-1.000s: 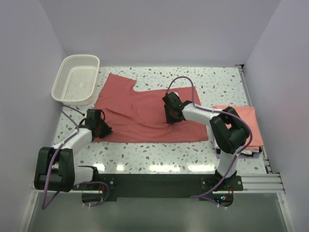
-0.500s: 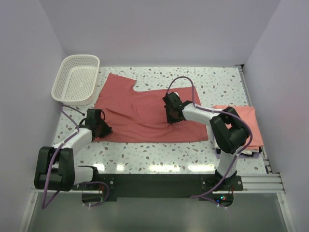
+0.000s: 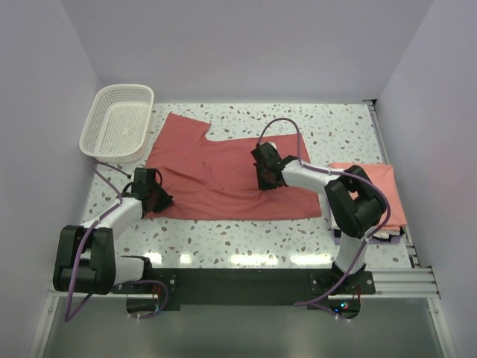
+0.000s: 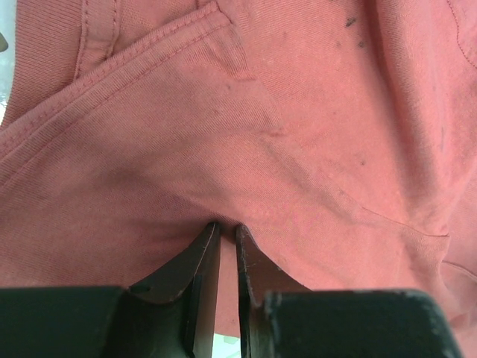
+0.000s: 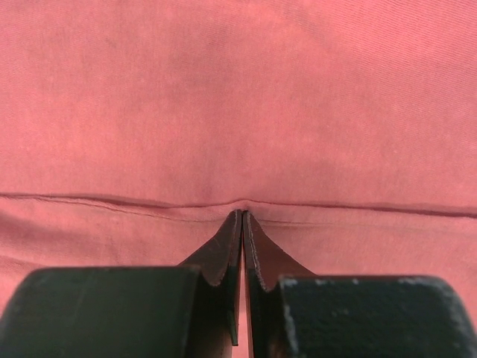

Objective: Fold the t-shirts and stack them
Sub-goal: Fold the tshirt

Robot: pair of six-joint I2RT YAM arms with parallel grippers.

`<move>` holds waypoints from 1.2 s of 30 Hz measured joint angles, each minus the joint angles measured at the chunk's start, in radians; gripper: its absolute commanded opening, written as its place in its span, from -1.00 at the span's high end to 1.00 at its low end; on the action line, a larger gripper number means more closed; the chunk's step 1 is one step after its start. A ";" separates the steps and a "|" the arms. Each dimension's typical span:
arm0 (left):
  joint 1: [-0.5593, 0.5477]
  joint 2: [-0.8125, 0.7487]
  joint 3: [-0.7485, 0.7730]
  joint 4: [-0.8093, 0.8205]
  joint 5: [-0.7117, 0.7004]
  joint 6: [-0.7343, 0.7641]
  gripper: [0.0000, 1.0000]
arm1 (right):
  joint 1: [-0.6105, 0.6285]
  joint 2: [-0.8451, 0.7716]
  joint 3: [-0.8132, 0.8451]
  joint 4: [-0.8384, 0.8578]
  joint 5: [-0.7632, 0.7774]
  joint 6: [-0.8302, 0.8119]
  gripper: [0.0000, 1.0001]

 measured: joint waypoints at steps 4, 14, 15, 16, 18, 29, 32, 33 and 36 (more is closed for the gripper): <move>0.000 0.000 0.000 0.000 -0.003 -0.001 0.66 | -0.004 -0.019 -0.011 -0.002 0.008 0.008 0.92; 0.000 0.002 0.000 0.000 -0.005 -0.006 0.68 | -0.026 -0.072 -0.025 -0.005 0.011 0.024 0.91; 0.000 0.002 0.000 0.000 -0.005 -0.006 0.68 | -0.026 -0.072 -0.027 -0.005 0.011 0.027 0.90; 0.000 0.002 0.000 0.000 -0.005 -0.008 0.68 | -0.026 -0.072 -0.029 -0.005 0.011 0.027 0.88; 0.000 0.002 0.000 0.000 -0.005 -0.008 0.68 | -0.026 -0.072 -0.030 -0.006 0.009 0.028 0.83; 0.000 -0.038 0.001 -0.021 0.039 0.019 0.52 | -0.039 -0.079 -0.030 -0.008 0.008 0.033 0.20; 0.000 -0.065 0.031 -0.047 0.061 0.029 0.45 | -0.056 -0.106 -0.037 -0.008 0.006 0.043 0.18; 0.000 -0.075 0.049 -0.051 0.068 0.031 0.42 | -0.064 -0.125 -0.047 -0.006 0.006 0.050 0.12; 0.000 -0.092 0.106 -0.033 0.098 0.036 0.41 | -0.084 -0.202 -0.099 0.004 0.008 0.077 0.03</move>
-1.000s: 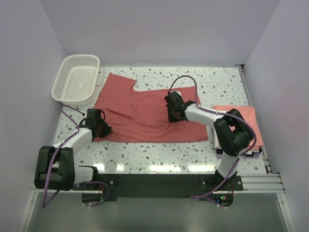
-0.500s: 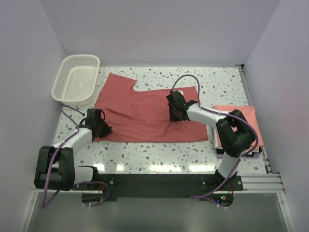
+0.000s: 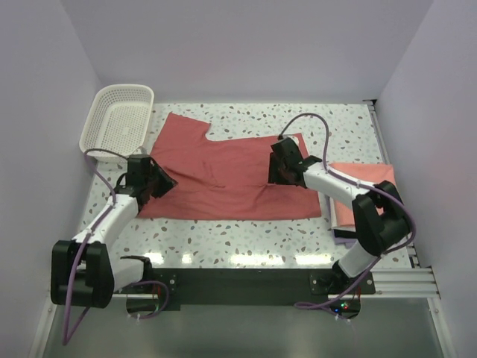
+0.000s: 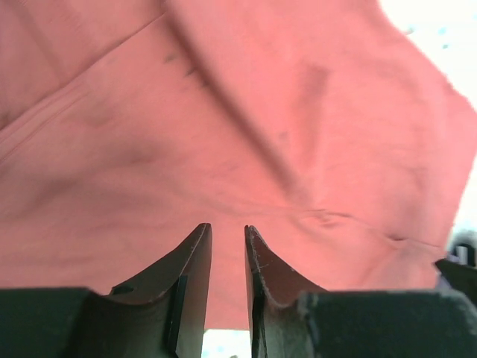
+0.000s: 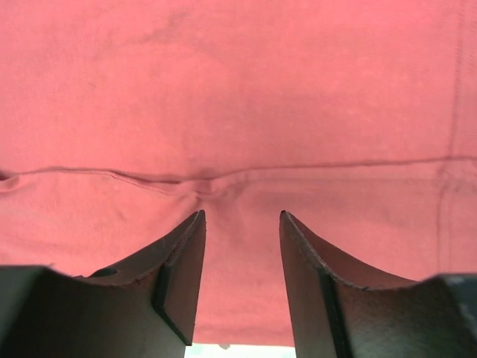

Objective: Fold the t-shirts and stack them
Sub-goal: Fold the tshirt

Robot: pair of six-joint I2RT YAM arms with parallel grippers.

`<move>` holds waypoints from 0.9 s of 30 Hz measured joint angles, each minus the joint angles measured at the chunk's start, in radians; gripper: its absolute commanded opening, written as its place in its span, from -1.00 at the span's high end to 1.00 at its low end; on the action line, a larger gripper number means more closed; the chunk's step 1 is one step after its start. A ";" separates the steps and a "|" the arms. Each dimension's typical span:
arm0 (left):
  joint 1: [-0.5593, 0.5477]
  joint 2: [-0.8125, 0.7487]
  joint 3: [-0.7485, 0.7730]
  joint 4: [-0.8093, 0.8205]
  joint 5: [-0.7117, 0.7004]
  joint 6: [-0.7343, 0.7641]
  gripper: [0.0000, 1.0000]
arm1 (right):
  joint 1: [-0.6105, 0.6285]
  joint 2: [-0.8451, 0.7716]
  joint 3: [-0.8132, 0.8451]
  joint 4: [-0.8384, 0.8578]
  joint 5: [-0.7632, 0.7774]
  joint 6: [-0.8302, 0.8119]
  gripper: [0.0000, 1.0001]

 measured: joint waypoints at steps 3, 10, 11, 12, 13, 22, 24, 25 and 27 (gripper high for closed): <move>-0.002 0.031 0.044 0.046 0.029 -0.002 0.42 | -0.010 -0.054 -0.047 0.010 0.000 0.028 -0.05; -0.030 0.248 0.084 0.132 0.047 -0.023 0.47 | -0.031 -0.074 -0.169 0.074 -0.040 0.101 -0.13; -0.035 0.271 0.084 0.135 0.047 -0.030 0.47 | -0.040 -0.075 -0.193 0.082 -0.052 0.113 -0.14; -0.040 0.288 0.082 0.138 0.045 -0.038 0.49 | -0.051 -0.079 -0.219 0.093 -0.061 0.126 -0.14; -0.043 0.300 0.079 0.142 0.042 -0.046 0.49 | -0.062 -0.085 -0.244 0.098 -0.071 0.137 -0.16; -0.055 0.209 -0.072 0.188 -0.042 -0.142 0.50 | -0.093 -0.192 -0.394 0.214 -0.134 0.244 -0.17; -0.055 0.163 -0.109 0.185 -0.063 -0.156 0.50 | -0.093 -0.229 -0.439 0.246 -0.153 0.270 -0.17; -0.055 0.140 -0.124 0.177 -0.072 -0.163 0.50 | -0.093 -0.251 -0.463 0.258 -0.163 0.283 -0.17; -0.055 0.099 -0.150 0.158 -0.085 -0.177 0.50 | -0.093 -0.290 -0.502 0.267 -0.185 0.305 -0.17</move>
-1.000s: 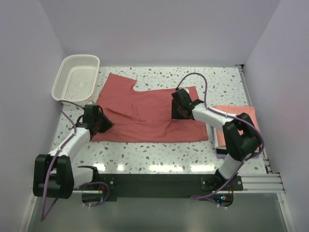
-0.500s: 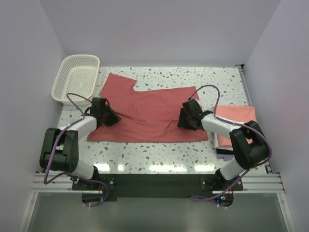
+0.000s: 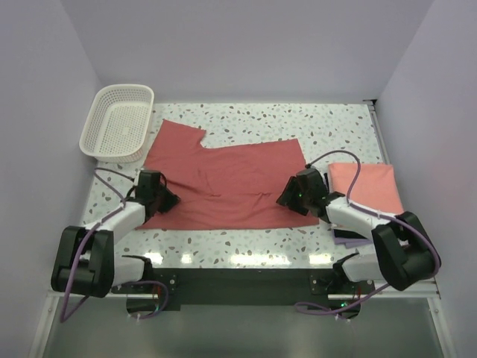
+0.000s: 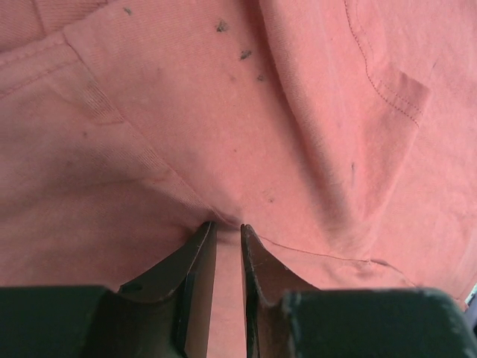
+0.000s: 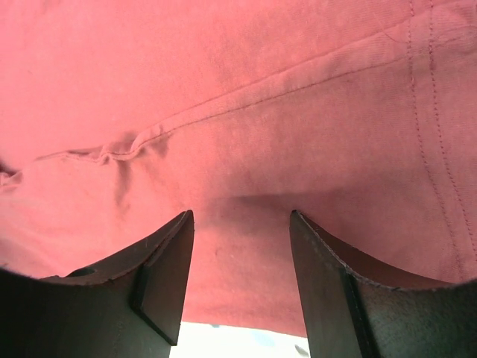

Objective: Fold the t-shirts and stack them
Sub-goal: Fold the tshirt

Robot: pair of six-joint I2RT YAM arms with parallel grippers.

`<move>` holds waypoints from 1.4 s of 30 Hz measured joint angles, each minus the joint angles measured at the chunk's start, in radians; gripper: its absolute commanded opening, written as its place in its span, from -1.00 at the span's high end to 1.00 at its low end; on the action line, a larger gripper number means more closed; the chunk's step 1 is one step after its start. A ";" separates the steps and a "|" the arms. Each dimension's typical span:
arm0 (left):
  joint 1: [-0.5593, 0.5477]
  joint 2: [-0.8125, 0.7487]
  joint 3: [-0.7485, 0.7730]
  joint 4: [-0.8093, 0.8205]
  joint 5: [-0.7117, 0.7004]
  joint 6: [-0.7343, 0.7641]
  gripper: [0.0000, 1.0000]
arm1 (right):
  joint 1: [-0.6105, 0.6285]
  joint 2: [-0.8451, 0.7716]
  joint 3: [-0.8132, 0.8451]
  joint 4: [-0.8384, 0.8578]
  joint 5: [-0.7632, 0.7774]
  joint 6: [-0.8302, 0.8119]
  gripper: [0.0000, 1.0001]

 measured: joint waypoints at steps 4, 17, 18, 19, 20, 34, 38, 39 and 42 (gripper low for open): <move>0.000 -0.100 -0.050 -0.060 -0.018 -0.017 0.49 | 0.000 -0.098 -0.077 -0.003 -0.041 0.033 -0.17; 0.000 -0.211 0.153 -0.285 -0.016 0.089 0.42 | 0.088 -0.165 0.167 -0.200 -0.105 -0.093 -0.11; 0.000 -0.208 0.192 -0.287 -0.007 0.111 0.42 | 0.112 -0.109 0.233 -0.180 -0.110 -0.111 -0.11; 0.000 -0.206 0.229 -0.292 0.002 0.131 0.41 | 0.135 -0.052 0.299 -0.162 -0.117 -0.126 -0.07; 0.000 -0.202 0.265 -0.300 0.006 0.154 0.37 | 0.154 0.007 0.357 -0.131 -0.129 -0.140 -0.05; 0.000 -0.356 0.402 -0.328 -0.067 0.399 -0.13 | 0.313 0.712 0.870 0.001 -0.215 -0.223 0.19; 0.000 -0.377 0.366 -0.325 -0.096 0.430 -0.13 | 0.336 0.777 0.932 0.001 -0.209 -0.224 0.20; 0.000 -0.381 0.354 -0.325 -0.098 0.434 -0.13 | 0.339 0.787 0.943 0.002 -0.209 -0.224 0.20; 0.000 -0.393 0.322 -0.330 -0.101 0.450 -0.14 | 0.341 0.802 0.960 0.001 -0.202 -0.224 0.20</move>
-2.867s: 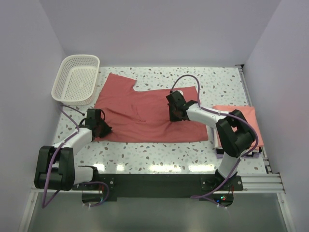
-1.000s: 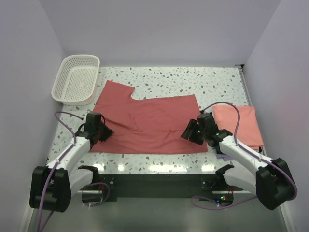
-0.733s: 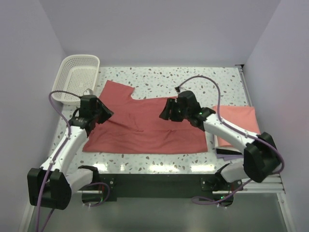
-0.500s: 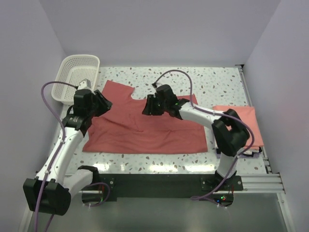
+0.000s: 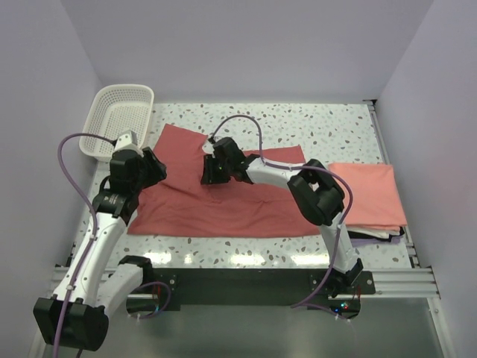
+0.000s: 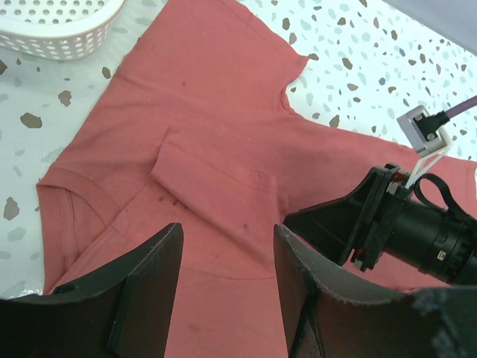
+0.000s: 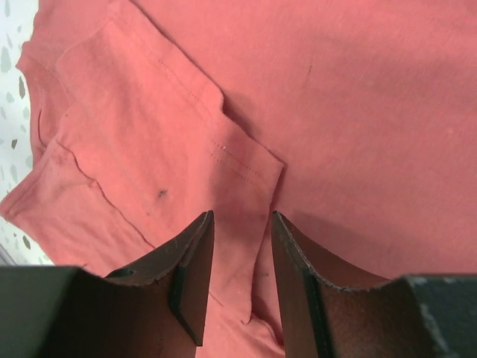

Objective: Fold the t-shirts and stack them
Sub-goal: Fold the tshirt

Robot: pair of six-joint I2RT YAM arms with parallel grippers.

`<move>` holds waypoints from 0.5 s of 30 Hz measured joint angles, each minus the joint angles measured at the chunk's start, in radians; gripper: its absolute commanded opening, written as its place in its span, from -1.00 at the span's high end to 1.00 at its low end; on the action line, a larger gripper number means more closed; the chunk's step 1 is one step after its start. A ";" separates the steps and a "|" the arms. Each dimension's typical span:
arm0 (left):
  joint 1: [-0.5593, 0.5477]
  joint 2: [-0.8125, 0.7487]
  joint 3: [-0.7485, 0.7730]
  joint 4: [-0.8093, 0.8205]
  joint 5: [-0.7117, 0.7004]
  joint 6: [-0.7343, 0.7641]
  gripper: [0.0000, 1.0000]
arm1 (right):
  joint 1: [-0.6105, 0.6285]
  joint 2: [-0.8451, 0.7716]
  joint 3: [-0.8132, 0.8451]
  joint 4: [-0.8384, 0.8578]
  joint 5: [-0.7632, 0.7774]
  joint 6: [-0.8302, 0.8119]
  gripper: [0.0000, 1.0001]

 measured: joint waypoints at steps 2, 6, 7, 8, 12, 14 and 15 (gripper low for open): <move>0.000 -0.010 -0.006 -0.008 0.000 0.006 -0.14 | 0.000 0.009 0.011 0.000 0.010 0.000 0.21; 0.000 -0.031 -0.007 -0.008 0.000 0.009 -0.14 | 0.000 0.033 0.038 0.000 0.027 0.002 0.24; 0.000 -0.035 -0.007 -0.008 0.000 0.009 -0.14 | 0.000 0.040 0.045 0.001 0.029 0.003 0.25; 0.000 -0.038 -0.007 -0.008 0.000 0.009 -0.14 | 0.000 0.048 0.051 0.000 0.032 0.005 0.28; 0.000 -0.042 -0.009 -0.007 0.001 0.009 -0.14 | 0.000 0.072 0.065 0.003 0.043 0.013 0.32; 0.000 -0.042 -0.011 -0.008 0.002 0.009 -0.14 | 0.000 0.073 0.070 0.002 0.046 0.016 0.37; 0.000 -0.042 -0.012 -0.008 0.002 0.009 -0.14 | 0.000 0.073 0.071 0.002 0.047 0.016 0.38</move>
